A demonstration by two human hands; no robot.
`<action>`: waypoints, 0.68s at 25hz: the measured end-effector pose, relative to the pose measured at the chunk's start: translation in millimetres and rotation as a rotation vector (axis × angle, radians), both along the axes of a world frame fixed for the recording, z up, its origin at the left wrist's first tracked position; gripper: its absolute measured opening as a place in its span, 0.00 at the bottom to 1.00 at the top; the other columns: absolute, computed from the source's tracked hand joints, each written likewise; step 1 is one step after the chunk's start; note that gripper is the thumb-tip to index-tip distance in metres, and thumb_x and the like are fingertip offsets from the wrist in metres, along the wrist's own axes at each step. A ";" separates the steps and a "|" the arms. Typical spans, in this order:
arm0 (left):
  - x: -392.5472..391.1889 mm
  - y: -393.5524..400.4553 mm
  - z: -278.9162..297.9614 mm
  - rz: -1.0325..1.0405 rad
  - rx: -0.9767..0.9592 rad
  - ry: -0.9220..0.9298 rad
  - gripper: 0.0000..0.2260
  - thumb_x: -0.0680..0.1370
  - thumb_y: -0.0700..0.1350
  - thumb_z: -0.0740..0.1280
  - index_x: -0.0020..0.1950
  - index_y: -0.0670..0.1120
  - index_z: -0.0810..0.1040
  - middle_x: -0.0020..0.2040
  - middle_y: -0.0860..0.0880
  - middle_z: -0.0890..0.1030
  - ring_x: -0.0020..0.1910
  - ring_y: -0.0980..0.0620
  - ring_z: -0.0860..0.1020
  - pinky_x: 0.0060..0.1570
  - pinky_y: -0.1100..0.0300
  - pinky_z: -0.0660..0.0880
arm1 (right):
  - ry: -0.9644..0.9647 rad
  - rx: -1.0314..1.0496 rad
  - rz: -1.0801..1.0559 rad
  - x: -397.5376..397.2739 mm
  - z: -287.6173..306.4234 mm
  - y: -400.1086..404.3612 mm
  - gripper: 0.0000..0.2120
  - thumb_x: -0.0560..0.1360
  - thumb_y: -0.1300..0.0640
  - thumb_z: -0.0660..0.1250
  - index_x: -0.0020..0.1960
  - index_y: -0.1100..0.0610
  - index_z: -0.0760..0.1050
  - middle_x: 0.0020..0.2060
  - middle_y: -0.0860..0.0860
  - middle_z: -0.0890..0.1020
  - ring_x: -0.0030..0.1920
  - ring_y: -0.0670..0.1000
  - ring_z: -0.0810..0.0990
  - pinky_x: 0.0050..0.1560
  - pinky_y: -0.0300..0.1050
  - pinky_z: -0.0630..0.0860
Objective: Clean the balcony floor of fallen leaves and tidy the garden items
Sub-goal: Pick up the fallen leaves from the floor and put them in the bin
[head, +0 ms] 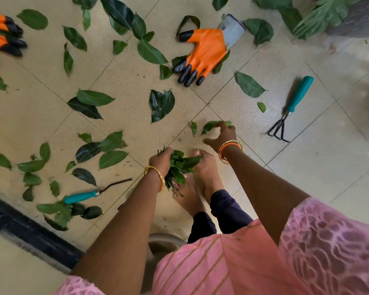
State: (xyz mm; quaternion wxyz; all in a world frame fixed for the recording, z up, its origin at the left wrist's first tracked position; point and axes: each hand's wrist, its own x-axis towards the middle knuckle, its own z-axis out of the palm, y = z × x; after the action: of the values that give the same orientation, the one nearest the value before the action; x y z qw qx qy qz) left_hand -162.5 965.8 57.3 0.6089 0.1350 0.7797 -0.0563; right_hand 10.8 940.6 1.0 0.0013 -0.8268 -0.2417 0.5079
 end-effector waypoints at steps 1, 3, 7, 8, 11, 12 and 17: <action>-3.1 1.4 -7.9 0.001 -0.008 -0.005 0.12 0.77 0.51 0.66 0.49 0.43 0.71 0.40 0.47 0.74 0.40 0.49 0.74 0.39 0.59 0.72 | -0.005 -0.004 -0.006 -0.5 -10.0 2.4 0.31 0.67 0.55 0.76 0.65 0.56 0.66 0.65 0.59 0.64 0.62 0.60 0.70 0.62 0.51 0.72; -10.9 3.1 -21.0 -0.019 -0.011 0.007 0.12 0.76 0.52 0.67 0.46 0.45 0.70 0.38 0.47 0.73 0.38 0.50 0.73 0.35 0.59 0.71 | -0.025 -0.008 -0.040 -6.8 -28.1 9.9 0.35 0.64 0.51 0.78 0.65 0.55 0.64 0.65 0.58 0.63 0.62 0.61 0.69 0.63 0.57 0.72; -24.9 -1.2 -43.8 -0.104 -0.019 0.054 0.11 0.74 0.48 0.68 0.49 0.41 0.76 0.40 0.45 0.76 0.36 0.50 0.74 0.30 0.61 0.69 | -0.114 0.072 -0.206 -30.8 -51.2 25.5 0.31 0.68 0.52 0.75 0.64 0.58 0.63 0.64 0.60 0.65 0.62 0.61 0.71 0.62 0.54 0.72; -27.2 -2.5 -47.5 -0.106 -0.017 0.054 0.11 0.74 0.48 0.68 0.48 0.41 0.77 0.39 0.46 0.76 0.36 0.50 0.74 0.31 0.61 0.70 | -0.146 0.091 -0.186 -37.0 -53.1 28.0 0.26 0.71 0.55 0.72 0.63 0.60 0.64 0.63 0.60 0.67 0.61 0.61 0.72 0.61 0.52 0.72; -29.3 -3.5 -52.6 -0.087 -0.007 0.051 0.09 0.74 0.48 0.67 0.44 0.42 0.76 0.39 0.46 0.77 0.38 0.49 0.75 0.39 0.59 0.72 | -0.242 0.103 -0.067 -52.0 -58.9 33.0 0.12 0.77 0.64 0.61 0.61 0.63 0.70 0.59 0.60 0.72 0.57 0.59 0.74 0.55 0.48 0.71; -28.6 -3.0 -52.4 -0.089 -0.004 0.050 0.08 0.74 0.48 0.67 0.42 0.43 0.76 0.40 0.45 0.77 0.38 0.49 0.75 0.41 0.58 0.73 | -0.245 0.109 -0.048 -55.0 -61.0 32.6 0.11 0.78 0.65 0.58 0.59 0.64 0.72 0.57 0.60 0.74 0.56 0.59 0.74 0.54 0.48 0.71; -21.2 4.3 -46.4 -0.119 -0.001 0.016 0.08 0.75 0.48 0.66 0.43 0.44 0.76 0.42 0.44 0.78 0.39 0.47 0.77 0.38 0.58 0.74 | -0.086 0.170 -0.116 -53.2 -46.6 27.1 0.08 0.74 0.64 0.63 0.46 0.59 0.81 0.43 0.55 0.82 0.43 0.52 0.78 0.47 0.42 0.76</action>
State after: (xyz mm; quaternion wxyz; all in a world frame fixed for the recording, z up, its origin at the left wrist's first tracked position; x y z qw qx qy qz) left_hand -183.6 970.1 10.8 0.5983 0.1802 0.7751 -0.0938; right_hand -42.5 967.7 -45.6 0.0905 -0.8574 -0.2353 0.4487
